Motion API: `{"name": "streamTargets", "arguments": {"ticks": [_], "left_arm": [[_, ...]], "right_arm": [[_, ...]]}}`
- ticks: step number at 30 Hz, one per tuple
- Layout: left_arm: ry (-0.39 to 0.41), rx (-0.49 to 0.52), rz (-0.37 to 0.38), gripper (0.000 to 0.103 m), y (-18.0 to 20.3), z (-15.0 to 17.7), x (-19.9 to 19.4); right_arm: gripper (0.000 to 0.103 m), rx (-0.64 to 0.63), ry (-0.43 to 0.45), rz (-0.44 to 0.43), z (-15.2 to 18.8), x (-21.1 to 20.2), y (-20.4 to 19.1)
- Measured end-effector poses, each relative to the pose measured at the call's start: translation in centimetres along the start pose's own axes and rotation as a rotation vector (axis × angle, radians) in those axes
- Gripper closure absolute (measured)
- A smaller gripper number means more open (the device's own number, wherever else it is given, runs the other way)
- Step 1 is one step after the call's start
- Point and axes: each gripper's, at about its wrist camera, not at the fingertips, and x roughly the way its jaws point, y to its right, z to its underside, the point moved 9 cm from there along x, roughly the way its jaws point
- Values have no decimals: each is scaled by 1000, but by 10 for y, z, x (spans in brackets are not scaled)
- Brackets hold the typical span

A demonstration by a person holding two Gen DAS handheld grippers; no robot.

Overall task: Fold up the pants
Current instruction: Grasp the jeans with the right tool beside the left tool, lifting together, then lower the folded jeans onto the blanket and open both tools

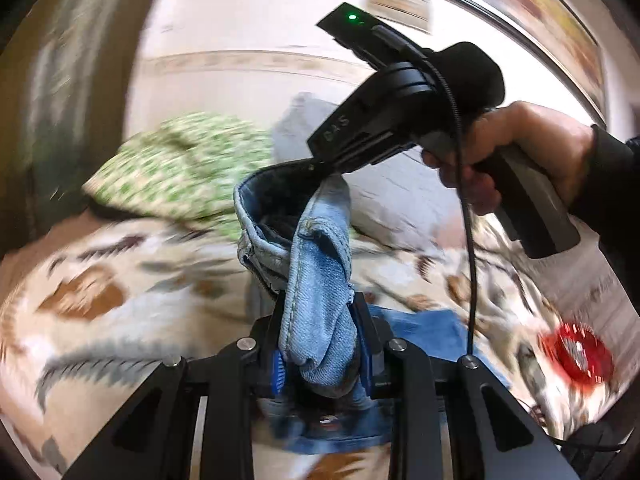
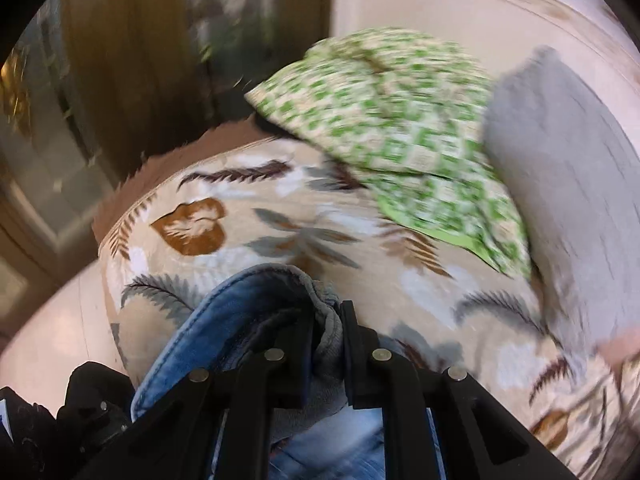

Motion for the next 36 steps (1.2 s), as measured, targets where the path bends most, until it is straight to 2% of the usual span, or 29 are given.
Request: {"name": "streamTargets", "arguments": {"ticks": [4, 7, 10, 14, 15, 17, 18, 20, 26, 27, 29, 30, 31, 33, 36], "left_arm": [[-74, 142, 71, 74, 68, 6, 27], [-162, 200, 122, 74, 106, 24, 51], [-268, 243, 155, 75, 132, 54, 77], [-449, 255, 198, 75, 147, 105, 111], [-438, 277, 200, 76, 149, 112, 115], [-417, 318, 191, 76, 150, 114, 114], [-422, 297, 198, 76, 148, 113, 113], [-433, 269, 210, 76, 145, 111, 113], [-436, 291, 202, 75, 151, 114, 109], [-441, 298, 207, 73, 155, 112, 107], [-447, 298, 242, 54, 157, 104, 95], [-440, 296, 285, 28, 162, 97, 83], [-415, 298, 311, 3, 164, 89, 70], [-323, 309, 319, 0, 161, 68, 38], [-304, 272, 345, 0, 143, 47, 11]], "right_arm": [[91, 139, 29, 7, 54, -21, 70], [91, 260, 10, 8, 104, -17, 120], [91, 386, -30, 2, 154, 7, 156], [91, 473, -130, 20, 215, 57, 172], [91, 487, -145, 22, 229, 70, 173], [90, 535, -72, -8, 235, 72, 178], [90, 567, -59, -25, 236, 72, 180], [89, 561, -56, -24, 236, 70, 179], [86, 529, -67, 0, 230, 64, 177], [83, 523, -75, 2, 229, 60, 176], [59, 515, -84, 24, 230, 48, 177], [18, 503, -84, 65, 229, 36, 180], [0, 497, -68, 126, 231, 20, 185], [0, 486, 9, 175, 228, -11, 192], [0, 549, 60, 180, 235, -50, 200]]}}
